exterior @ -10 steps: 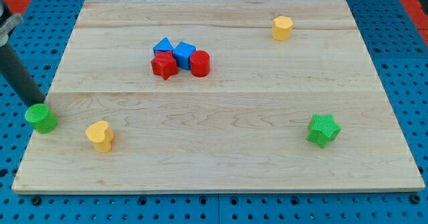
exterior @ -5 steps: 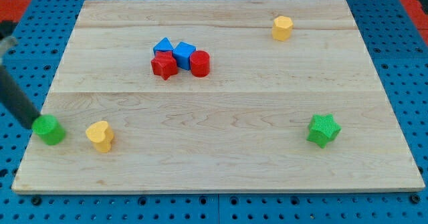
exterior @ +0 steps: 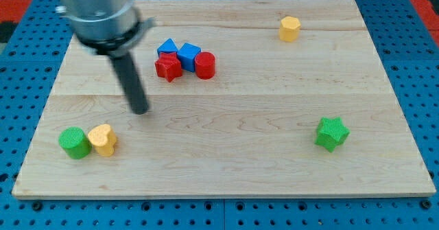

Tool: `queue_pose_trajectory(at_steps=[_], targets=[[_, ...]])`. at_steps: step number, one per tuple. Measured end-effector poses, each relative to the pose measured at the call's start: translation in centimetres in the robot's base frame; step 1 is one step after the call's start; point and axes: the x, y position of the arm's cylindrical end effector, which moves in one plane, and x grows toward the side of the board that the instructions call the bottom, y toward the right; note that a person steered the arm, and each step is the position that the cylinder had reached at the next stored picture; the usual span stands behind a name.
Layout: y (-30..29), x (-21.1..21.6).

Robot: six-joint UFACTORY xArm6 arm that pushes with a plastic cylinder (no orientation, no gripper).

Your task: Move the green circle close to the yellow heart

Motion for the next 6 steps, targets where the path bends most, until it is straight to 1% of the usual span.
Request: queue_pose_trajectory(at_steps=[2,3,4,5,6], targets=[[17.0,-2.4],[26.6,-2.5],[34.1,0.1],[33.0,3.2],[27.5,5.4]])
